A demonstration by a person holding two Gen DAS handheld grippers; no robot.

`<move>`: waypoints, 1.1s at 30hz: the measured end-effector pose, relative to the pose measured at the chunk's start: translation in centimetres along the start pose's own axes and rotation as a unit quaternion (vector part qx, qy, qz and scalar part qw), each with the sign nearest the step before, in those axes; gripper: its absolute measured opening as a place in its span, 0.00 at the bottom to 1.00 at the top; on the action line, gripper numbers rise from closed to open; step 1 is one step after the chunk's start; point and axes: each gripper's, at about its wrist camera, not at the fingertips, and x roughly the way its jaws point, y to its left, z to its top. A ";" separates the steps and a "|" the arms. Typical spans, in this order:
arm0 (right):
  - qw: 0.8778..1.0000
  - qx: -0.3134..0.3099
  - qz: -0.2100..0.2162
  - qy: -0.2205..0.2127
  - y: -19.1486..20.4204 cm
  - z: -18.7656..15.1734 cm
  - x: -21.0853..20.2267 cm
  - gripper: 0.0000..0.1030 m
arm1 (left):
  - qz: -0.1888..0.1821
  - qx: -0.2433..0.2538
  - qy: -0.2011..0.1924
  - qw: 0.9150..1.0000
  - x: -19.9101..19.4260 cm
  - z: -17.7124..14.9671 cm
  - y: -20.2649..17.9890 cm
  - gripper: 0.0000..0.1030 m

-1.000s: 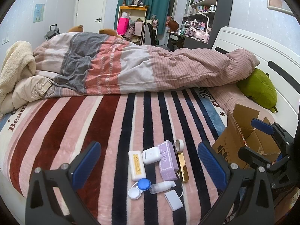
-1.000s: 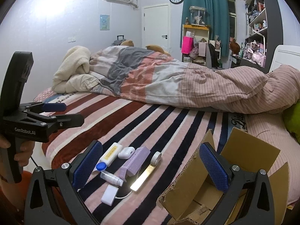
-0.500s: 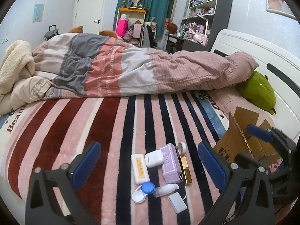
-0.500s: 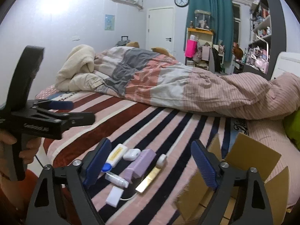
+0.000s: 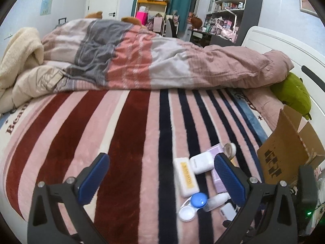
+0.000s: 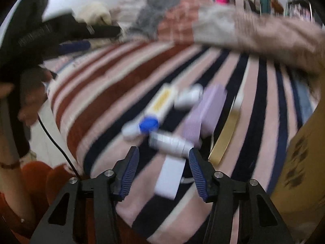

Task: Organize rigid objects
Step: 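Lower the right gripper and grasp the white rectangular case, then carry the white case into the cardboard box and open the right gripper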

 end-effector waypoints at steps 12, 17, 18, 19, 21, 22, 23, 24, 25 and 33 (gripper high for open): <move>0.997 -0.007 -0.066 0.041 1.3 -1.6 1.9 0.25 | 0.005 0.021 0.006 1.000 -0.1 -0.6 -0.4 0.99; 0.998 -0.026 -0.063 0.018 1.8 -2.2 0.4 0.25 | -0.044 0.033 0.015 0.998 -0.4 -0.7 -1.6 0.99; 0.998 -0.029 -0.060 0.013 1.9 -2.2 -0.1 0.25 | -0.070 0.035 0.022 0.997 -0.6 -0.7 -2.0 0.99; 0.998 -0.033 -0.057 0.007 2.2 -2.0 -0.5 0.25 | -0.086 0.036 0.027 0.995 -0.7 -0.8 -2.3 0.99; 0.998 -0.047 -0.048 -0.010 2.6 -1.8 -1.9 0.25 | -0.119 0.043 0.037 0.991 -1.2 -0.7 -3.1 0.99; 0.997 -0.060 -0.047 -0.023 3.0 -1.6 -2.9 0.25 | -0.133 0.045 0.041 0.989 -1.5 -0.7 -3.5 0.98; 0.996 -0.073 -0.046 -0.034 3.4 -1.1 -3.7 0.25 | -0.149 0.047 0.046 0.987 -1.9 -0.6 -4.0 0.94; 0.995 -0.081 -0.045 -0.043 3.6 -0.8 -4.4 0.25 | -0.164 0.048 0.051 0.984 -2.3 -0.4 -4.5 0.90; 0.994 -0.087 -0.041 -0.051 3.7 -0.4 -5.1 0.25 | -0.181 0.048 0.057 0.981 -2.7 -0.1 -4.9 0.82; 0.978 -0.142 -0.024 -0.154 4.9 2.5 -11.6 0.25 | -0.286 0.070 0.077 0.953 -5.1 3.4 -10.3 0.47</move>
